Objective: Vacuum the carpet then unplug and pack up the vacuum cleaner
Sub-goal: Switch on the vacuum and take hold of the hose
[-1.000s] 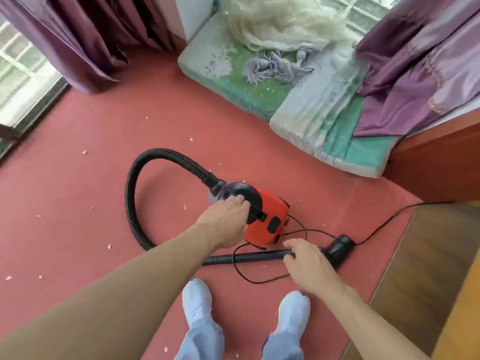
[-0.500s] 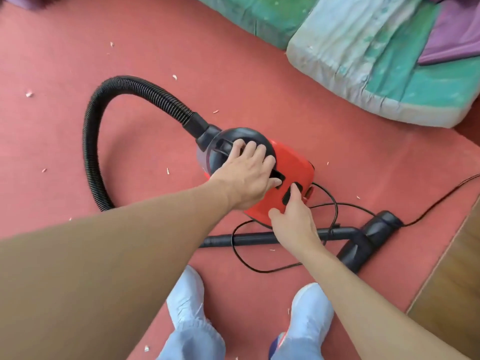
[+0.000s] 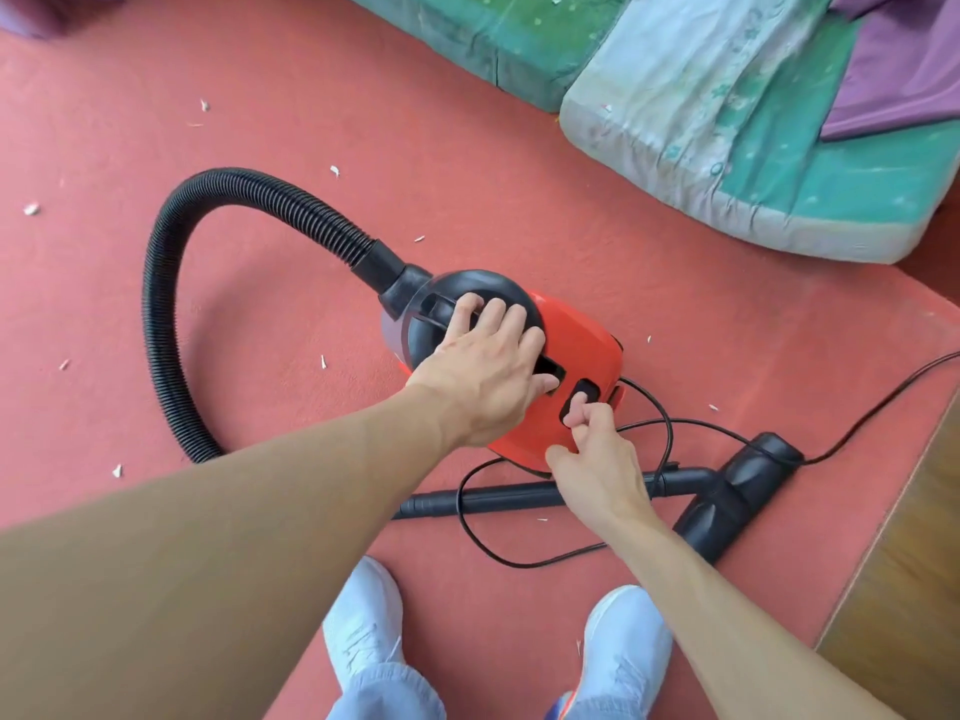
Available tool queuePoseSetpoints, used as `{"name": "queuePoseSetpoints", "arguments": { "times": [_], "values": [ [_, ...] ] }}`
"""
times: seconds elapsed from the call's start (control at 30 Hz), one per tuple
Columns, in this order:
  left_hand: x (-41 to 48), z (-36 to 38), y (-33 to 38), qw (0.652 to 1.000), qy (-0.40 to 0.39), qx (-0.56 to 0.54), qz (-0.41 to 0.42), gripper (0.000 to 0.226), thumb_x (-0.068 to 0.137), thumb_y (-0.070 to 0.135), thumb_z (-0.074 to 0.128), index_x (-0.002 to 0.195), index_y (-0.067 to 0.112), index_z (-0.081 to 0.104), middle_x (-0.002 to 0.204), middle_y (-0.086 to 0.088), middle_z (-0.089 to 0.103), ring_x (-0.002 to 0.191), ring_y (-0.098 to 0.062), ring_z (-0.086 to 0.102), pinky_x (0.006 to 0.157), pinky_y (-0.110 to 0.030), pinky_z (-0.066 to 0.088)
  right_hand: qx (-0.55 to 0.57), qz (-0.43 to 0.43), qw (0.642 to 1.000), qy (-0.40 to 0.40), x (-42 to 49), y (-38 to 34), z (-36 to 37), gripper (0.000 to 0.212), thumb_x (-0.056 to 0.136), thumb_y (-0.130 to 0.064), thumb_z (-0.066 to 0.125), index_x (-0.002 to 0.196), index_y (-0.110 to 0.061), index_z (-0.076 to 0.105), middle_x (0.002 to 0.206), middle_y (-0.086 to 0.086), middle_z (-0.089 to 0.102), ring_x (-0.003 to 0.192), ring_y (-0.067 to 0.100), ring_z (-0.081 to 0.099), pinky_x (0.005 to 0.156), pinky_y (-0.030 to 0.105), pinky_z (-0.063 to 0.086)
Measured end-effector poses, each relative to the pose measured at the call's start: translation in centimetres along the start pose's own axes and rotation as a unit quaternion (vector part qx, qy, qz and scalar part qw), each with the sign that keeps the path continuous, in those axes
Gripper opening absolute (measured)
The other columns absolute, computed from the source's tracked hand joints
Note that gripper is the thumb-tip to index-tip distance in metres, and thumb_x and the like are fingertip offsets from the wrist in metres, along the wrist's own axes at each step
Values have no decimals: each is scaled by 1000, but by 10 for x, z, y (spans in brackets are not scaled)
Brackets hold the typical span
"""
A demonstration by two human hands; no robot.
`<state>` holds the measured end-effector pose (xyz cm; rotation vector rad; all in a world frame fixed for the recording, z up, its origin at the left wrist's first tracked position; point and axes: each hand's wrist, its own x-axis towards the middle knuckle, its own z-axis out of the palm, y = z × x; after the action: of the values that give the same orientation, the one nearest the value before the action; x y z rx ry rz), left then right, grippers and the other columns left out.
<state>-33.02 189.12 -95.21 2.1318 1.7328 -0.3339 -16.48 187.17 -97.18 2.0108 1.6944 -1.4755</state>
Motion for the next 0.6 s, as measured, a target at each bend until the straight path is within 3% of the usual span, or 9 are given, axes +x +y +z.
{"name": "queuePoseSetpoints", "arguments": {
  "times": [0.1, 0.17, 0.27, 0.33, 0.4, 0.5, 0.6],
  "values": [
    [-7, -7, 2, 1000, 2, -17, -12, 43, 105, 46, 28, 112, 11, 52, 104, -5, 44, 111, -27, 44, 116, -45, 21, 6, -36, 999, 9, -10, 5, -9, 26, 88, -10, 49, 101, -31, 42, 145, -14, 51, 102, 10, 60, 57, 12, 38],
    [-15, -11, 3, 999, 40, -31, -8, 39, 104, 36, 28, 116, 10, 54, 113, -6, 52, 110, -27, 47, 112, -41, 27, 3, -48, 998, 40, -22, 10, -9, 26, 87, -7, 48, 99, -30, 46, 129, -9, 64, 113, 14, 60, 73, 23, 44],
    [-44, -14, 2, 987, 128, -101, 14, 44, 88, 16, 25, 114, 3, 59, 112, -13, 56, 101, -31, 52, 95, -42, 42, -24, -23, 998, 61, -40, 27, 1, 19, 86, -7, 49, 95, -24, 53, 96, -9, 68, 97, 19, 63, 75, 31, 41],
    [-71, -2, 4, 978, 158, -134, 3, 39, 80, 11, 29, 102, 2, 61, 102, -14, 56, 88, -32, 52, 79, -44, 47, -39, 0, 998, 43, -49, 39, 14, 16, 87, -9, 50, 94, -22, 56, 89, -10, 65, 92, 18, 62, 73, 30, 41],
    [-97, 24, 6, 985, 78, -150, -30, 36, 80, 14, 30, 99, 7, 58, 100, -10, 55, 88, -31, 53, 77, -44, 46, -53, 15, 998, 15, -53, 47, 30, 14, 88, -10, 51, 93, -22, 57, 89, -11, 64, 91, 17, 62, 77, 31, 45],
    [-124, 82, 0, 978, -119, -143, -93, 29, 90, 17, 37, 115, 15, 51, 116, -3, 53, 107, -25, 51, 89, -36, 41, -62, 24, 997, -32, -50, 56, 57, 14, 89, -14, 50, 92, -25, 57, 92, -10, 63, 88, 15, 60, 77, 32, 48],
    [-131, 139, -9, 953, -209, -153, -157, 39, 92, 16, 43, 131, 14, 45, 131, -3, 49, 120, -23, 48, 98, -37, 41, -53, 14, 996, -71, -39, 61, 86, 16, 87, -16, 48, 89, -29, 57, 89, -12, 63, 86, 13, 60, 73, 30, 49]
  ]
}}
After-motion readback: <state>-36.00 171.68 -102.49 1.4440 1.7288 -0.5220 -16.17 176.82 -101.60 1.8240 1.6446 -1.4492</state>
